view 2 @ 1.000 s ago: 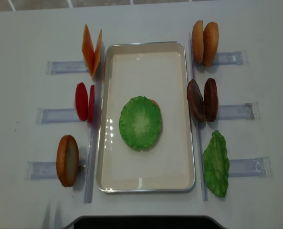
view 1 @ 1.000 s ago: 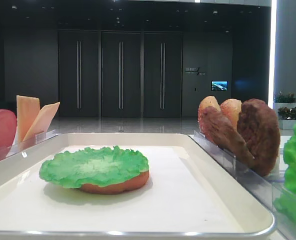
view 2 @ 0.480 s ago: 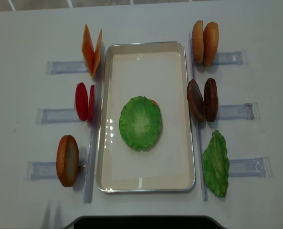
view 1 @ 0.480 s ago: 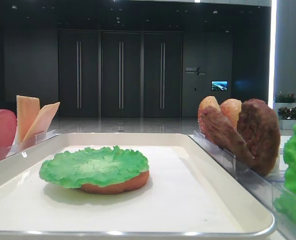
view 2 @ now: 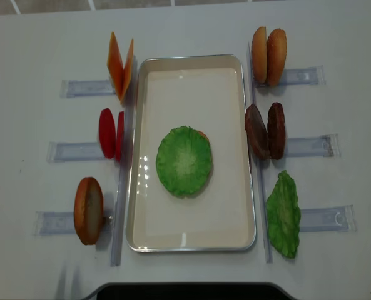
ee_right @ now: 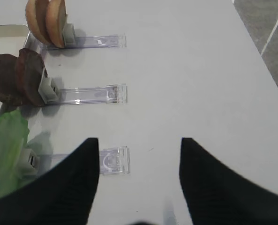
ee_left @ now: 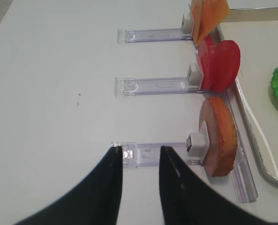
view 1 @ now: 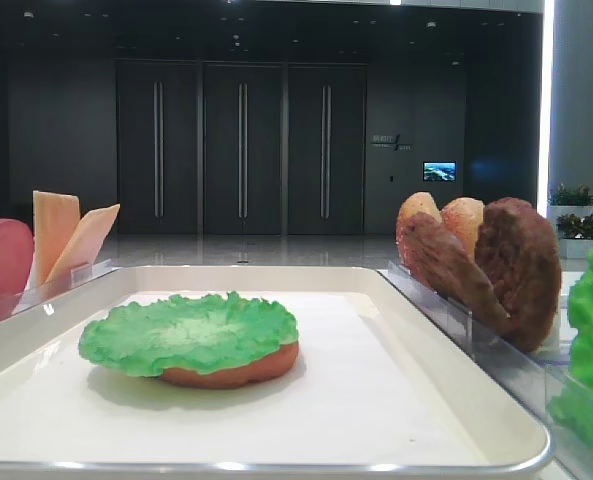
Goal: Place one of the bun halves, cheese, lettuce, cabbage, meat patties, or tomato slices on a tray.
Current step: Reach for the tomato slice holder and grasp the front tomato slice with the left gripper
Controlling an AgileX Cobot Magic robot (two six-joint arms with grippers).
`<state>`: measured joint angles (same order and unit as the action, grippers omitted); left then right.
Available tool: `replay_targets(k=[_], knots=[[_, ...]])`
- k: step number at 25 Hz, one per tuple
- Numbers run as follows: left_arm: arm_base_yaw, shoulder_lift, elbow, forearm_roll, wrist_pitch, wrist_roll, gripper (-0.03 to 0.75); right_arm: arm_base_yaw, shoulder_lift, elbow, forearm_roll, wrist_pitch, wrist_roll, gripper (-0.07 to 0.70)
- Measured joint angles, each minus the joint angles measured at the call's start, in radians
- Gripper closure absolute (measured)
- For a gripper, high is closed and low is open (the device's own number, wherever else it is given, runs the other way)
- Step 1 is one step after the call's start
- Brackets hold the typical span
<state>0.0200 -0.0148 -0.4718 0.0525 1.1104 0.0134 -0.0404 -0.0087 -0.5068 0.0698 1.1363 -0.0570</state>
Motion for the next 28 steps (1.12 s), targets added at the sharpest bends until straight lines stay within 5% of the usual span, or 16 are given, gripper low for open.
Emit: replay_targets(k=[9, 13, 19, 28], knots=[[0.0, 0.0, 0.0, -0.01, 0.0, 0.001, 0.507, 0.0, 0.0, 0.0, 0.0, 0.0, 0.0, 0.262], [0.0, 0.075, -0.004, 0.022, 0.0, -0.122, 0.491, 0.0, 0.0, 0.0, 0.0, 0.0, 0.0, 0.262], [0.0, 0.507, -0.106, 0.071, -0.072, -0.179, 0.465, 0.0, 0.0, 0.0, 0.0, 0.0, 0.0, 0.262], [0.0, 1.229, -0.503, 0.007, -0.106, -0.167, 0.33, 0.0, 0.0, 0.0, 0.001, 0.0, 0.0, 0.262]])
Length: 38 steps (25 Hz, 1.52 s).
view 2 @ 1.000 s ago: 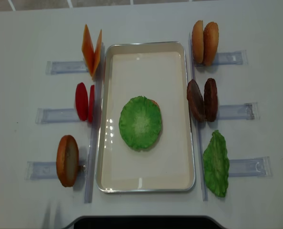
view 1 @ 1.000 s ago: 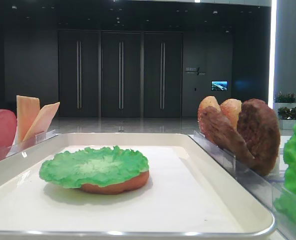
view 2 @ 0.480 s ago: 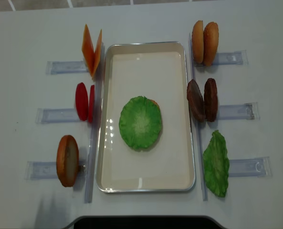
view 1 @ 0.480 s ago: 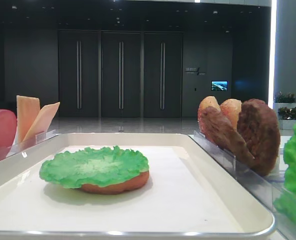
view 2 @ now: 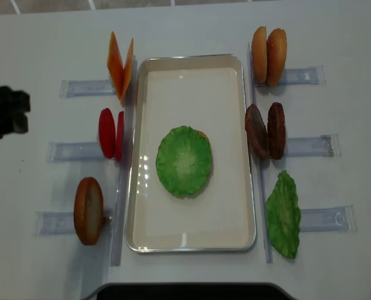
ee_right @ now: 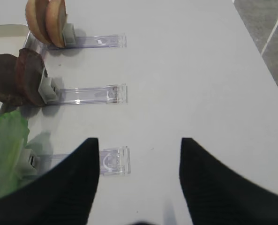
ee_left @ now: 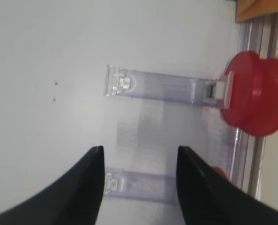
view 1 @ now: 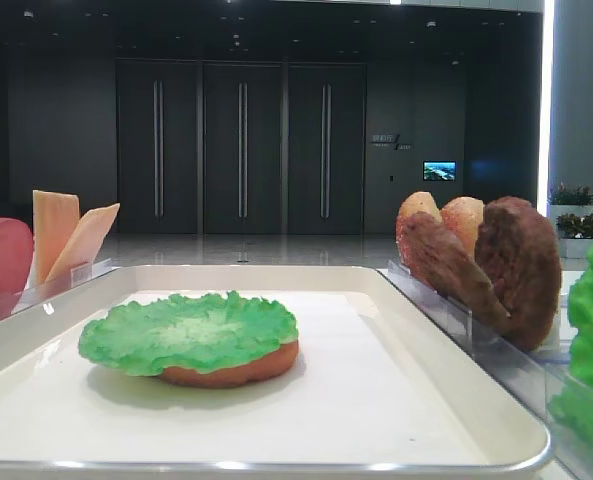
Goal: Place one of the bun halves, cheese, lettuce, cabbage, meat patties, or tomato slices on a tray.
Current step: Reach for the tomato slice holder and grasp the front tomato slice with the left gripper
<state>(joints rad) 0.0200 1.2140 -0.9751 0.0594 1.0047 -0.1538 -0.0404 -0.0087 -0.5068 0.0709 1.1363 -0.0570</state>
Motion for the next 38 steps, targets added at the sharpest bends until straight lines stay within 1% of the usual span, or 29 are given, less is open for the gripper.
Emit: replay_targets(k=[4, 6, 8, 10, 11, 12, 14, 16, 19, 21, 23, 26, 38], knots=[[0.0, 0.18, -0.152, -0.03, 0.002, 0.002, 0.31, 0.0, 0.0, 0.0, 0.0, 0.0, 0.0, 0.262], [0.0, 0.251, -0.206, -0.059, 0.01, 0.003, 0.307, 0.0, 0.0, 0.0, 0.0, 0.0, 0.0, 0.262], [-0.016, 0.303, -0.244, -0.088, 0.014, 0.003, 0.307, 0.0, 0.0, 0.0, 0.0, 0.0, 0.0, 0.262], [-0.077, 0.338, -0.269, -0.092, 0.014, -0.012, 0.307, 0.0, 0.0, 0.0, 0.0, 0.0, 0.0, 0.262], [-0.115, 0.349, -0.277, -0.083, 0.007, -0.042, 0.307, 0.0, 0.0, 0.0, 0.0, 0.0, 0.0, 0.262], [-0.166, 0.354, -0.283, -0.059, -0.002, -0.081, 0.307, 0.0, 0.0, 0.0, 0.0, 0.0, 0.0, 0.262], [-0.26, 0.359, -0.285, -0.03, -0.011, -0.197, 0.307, 0.0, 0.0, 0.0, 0.0, 0.0, 0.0, 0.262], [-0.326, 0.367, -0.289, -0.022, -0.011, -0.283, 0.307, 0.0, 0.0, 0.0, 0.0, 0.0, 0.0, 0.262], [-0.392, 0.388, -0.289, -0.009, -0.011, -0.368, 0.307, 0.0, 0.0, 0.0, 0.0, 0.0, 0.0, 0.262], [-0.423, 0.405, -0.289, 0.008, -0.011, -0.416, 0.307, 0.0, 0.0, 0.0, 0.0, 0.0, 0.0, 0.262], [-0.44, 0.418, -0.289, 0.023, -0.011, -0.45, 0.307, 0.0, 0.0, 0.0, 0.0, 0.0, 0.0, 0.262], [-0.447, 0.437, -0.289, 0.036, -0.011, -0.477, 0.307, 0.0, 0.0, 0.0, 0.0, 0.0, 0.0, 0.262], [-0.447, 0.586, -0.289, 0.064, -0.013, -0.482, 0.307, 0.0, 0.0, 0.0, 0.0, 0.0, 0.0, 0.262]])
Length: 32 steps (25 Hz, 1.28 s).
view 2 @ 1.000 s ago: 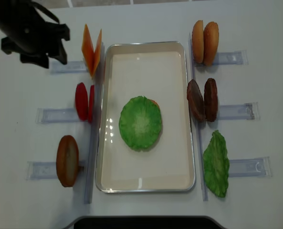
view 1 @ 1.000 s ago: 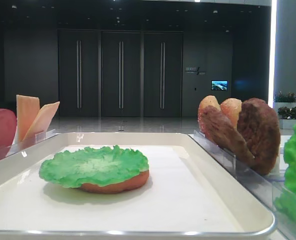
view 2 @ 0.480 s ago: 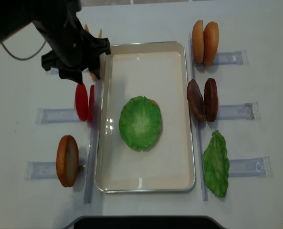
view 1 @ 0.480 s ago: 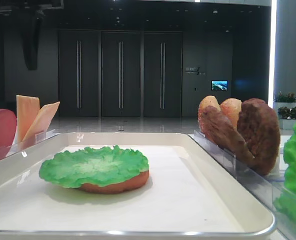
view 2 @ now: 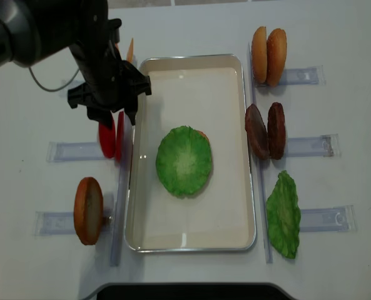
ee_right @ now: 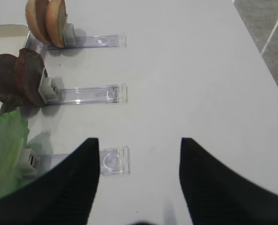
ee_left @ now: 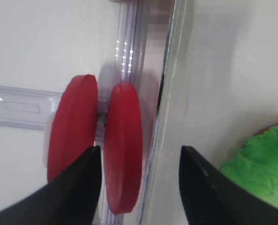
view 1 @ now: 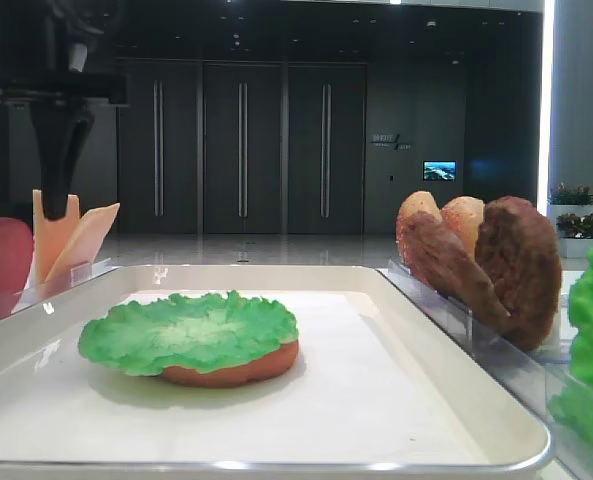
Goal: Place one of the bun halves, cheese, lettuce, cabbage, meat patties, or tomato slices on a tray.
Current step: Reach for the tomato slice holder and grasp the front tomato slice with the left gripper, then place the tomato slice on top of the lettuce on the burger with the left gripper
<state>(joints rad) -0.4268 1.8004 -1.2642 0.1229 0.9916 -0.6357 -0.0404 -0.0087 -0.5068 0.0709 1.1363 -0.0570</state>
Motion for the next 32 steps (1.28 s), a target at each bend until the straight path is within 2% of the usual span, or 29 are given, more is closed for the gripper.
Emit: replay_targets(k=[3, 5, 8, 10, 15, 19, 21, 24, 28, 30, 32], knots=[[0.0, 0.036, 0.0, 0.001, 0.004, 0.012, 0.319, 0.0, 0.0, 0.0, 0.0, 0.0, 0.0, 0.262], [0.0, 0.054, 0.0, 0.004, 0.014, 0.024, 0.377, 0.0, 0.0, 0.0, 0.0, 0.0, 0.0, 0.262], [0.0, 0.06, -0.001, 0.005, 0.022, 0.044, 0.589, 0.0, 0.0, 0.0, 0.0, 0.0, 0.0, 0.262], [0.0, 0.056, -0.004, 0.009, 0.036, 0.05, 0.655, 0.0, 0.0, 0.0, 0.0, 0.0, 0.0, 0.262], [0.0, -0.029, -0.017, -0.037, 0.037, 0.053, 0.661, 0.0, 0.0, 0.0, 0.0, 0.0, 0.0, 0.262], [-0.029, -0.1, -0.023, -0.129, -0.004, 0.06, 0.661, 0.0, 0.0, 0.0, 0.0, 0.0, 0.0, 0.262], [-0.059, -0.105, -0.02, -0.152, -0.034, 0.061, 0.661, 0.0, 0.0, 0.0, 0.0, 0.0, 0.0, 0.262], [-0.107, -0.105, 0.021, -0.234, -0.124, 0.082, 0.661, 0.0, 0.0, 0.0, 0.0, 0.0, 0.0, 0.262], [-0.131, -0.105, 0.108, -0.503, -0.272, 0.274, 0.661, 0.0, 0.0, 0.0, 0.0, 0.0, 0.0, 0.262], [-0.131, -0.105, 0.14, -0.608, -0.31, 0.365, 0.661, 0.0, 0.0, 0.0, 0.0, 0.0, 0.0, 0.262], [-0.131, -0.105, 0.173, -0.655, -0.341, 0.429, 0.661, 0.0, 0.0, 0.0, 0.0, 0.0, 0.0, 0.262]])
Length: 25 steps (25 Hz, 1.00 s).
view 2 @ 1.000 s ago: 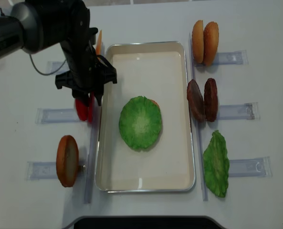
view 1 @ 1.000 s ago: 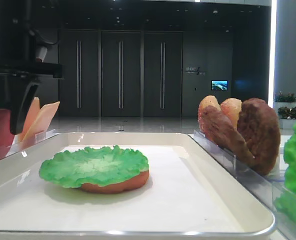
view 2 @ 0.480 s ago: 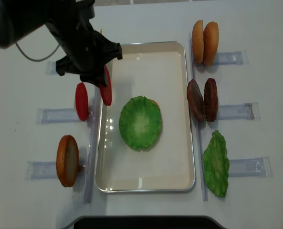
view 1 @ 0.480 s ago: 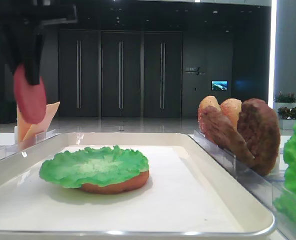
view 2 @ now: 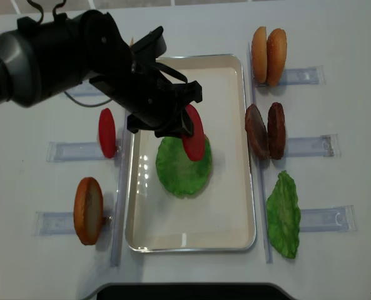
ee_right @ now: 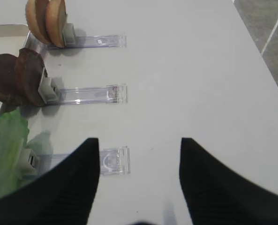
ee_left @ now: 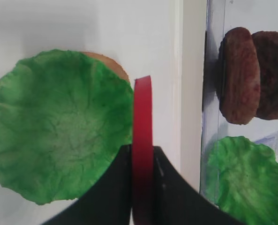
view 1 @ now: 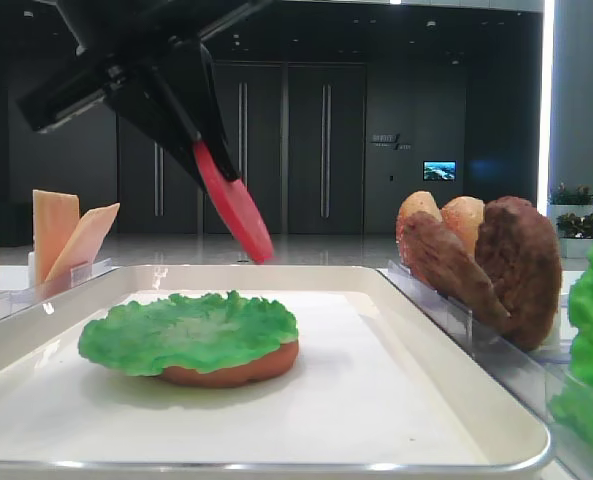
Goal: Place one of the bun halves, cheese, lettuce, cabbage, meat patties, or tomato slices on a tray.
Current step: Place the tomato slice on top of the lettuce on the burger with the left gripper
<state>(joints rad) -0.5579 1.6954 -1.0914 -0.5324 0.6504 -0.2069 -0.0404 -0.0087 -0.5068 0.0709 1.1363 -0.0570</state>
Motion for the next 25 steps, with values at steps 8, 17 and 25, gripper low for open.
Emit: replay_targets(k=[8, 17, 25], knots=[[0.0, 0.0, 0.098, -0.051, -0.071, 0.075, 0.661, 0.0, 0.0, 0.0, 0.0, 0.0, 0.0, 0.262], [0.0, 0.0, 0.108, -0.159, -0.134, 0.207, 0.662, 0.0, 0.0, 0.0, 0.0, 0.0, 0.0, 0.262], [0.0, 0.044, 0.108, -0.183, -0.141, 0.237, 0.662, 0.0, 0.0, 0.0, 0.0, 0.0, 0.0, 0.262]])
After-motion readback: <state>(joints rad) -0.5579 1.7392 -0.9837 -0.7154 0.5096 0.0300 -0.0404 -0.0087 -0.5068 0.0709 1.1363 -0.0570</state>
